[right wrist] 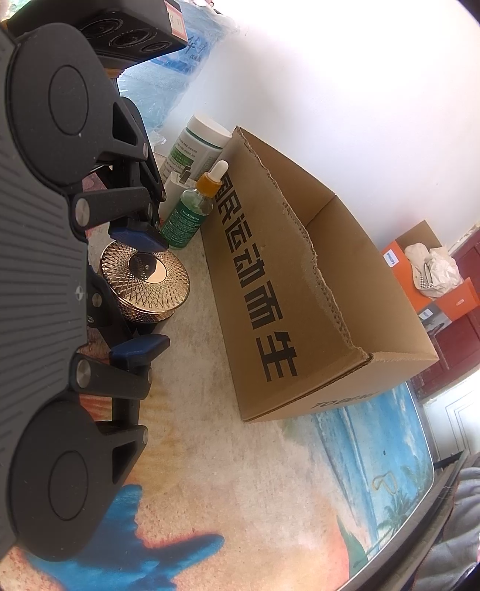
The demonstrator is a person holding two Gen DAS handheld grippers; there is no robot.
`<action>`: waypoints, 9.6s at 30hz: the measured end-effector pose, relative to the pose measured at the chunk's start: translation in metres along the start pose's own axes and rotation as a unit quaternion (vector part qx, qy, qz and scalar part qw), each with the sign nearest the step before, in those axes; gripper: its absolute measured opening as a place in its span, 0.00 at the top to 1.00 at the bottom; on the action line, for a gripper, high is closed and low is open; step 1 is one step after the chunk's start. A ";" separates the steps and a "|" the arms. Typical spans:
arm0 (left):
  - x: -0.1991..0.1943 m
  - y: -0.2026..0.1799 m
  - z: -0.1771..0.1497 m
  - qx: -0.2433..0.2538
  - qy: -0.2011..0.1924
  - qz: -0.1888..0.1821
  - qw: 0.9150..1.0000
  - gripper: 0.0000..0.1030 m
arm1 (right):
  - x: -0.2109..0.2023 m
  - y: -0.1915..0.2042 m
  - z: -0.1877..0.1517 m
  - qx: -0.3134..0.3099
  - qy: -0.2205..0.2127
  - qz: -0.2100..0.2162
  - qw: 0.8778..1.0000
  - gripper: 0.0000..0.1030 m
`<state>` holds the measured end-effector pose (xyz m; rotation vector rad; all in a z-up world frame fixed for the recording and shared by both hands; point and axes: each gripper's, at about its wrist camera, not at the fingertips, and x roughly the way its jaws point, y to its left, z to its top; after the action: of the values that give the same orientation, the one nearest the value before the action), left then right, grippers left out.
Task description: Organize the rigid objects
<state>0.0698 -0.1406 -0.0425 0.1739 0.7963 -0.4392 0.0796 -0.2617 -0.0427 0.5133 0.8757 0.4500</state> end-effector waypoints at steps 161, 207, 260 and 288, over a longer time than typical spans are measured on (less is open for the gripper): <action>-0.020 0.017 -0.035 0.052 -0.044 -0.016 0.998 0.60 | 0.001 0.051 0.013 -0.121 -0.039 -0.047 0.991 0.76; -0.071 0.025 0.009 0.035 -0.108 0.008 0.994 0.70 | -0.043 0.089 0.043 -0.169 -0.082 -0.002 0.982 0.76; 0.092 0.174 0.172 -0.224 0.085 0.007 0.971 0.35 | 0.159 0.038 0.246 -0.096 0.059 0.000 0.994 0.48; -0.112 0.090 -0.001 -0.050 -0.046 -0.006 0.998 0.02 | -0.064 0.017 0.025 0.109 -0.005 0.223 0.969 0.42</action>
<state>0.0397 -0.0242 0.0366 0.0564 0.7278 -0.4152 0.0613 -0.2909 0.0193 0.9234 0.8031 0.7650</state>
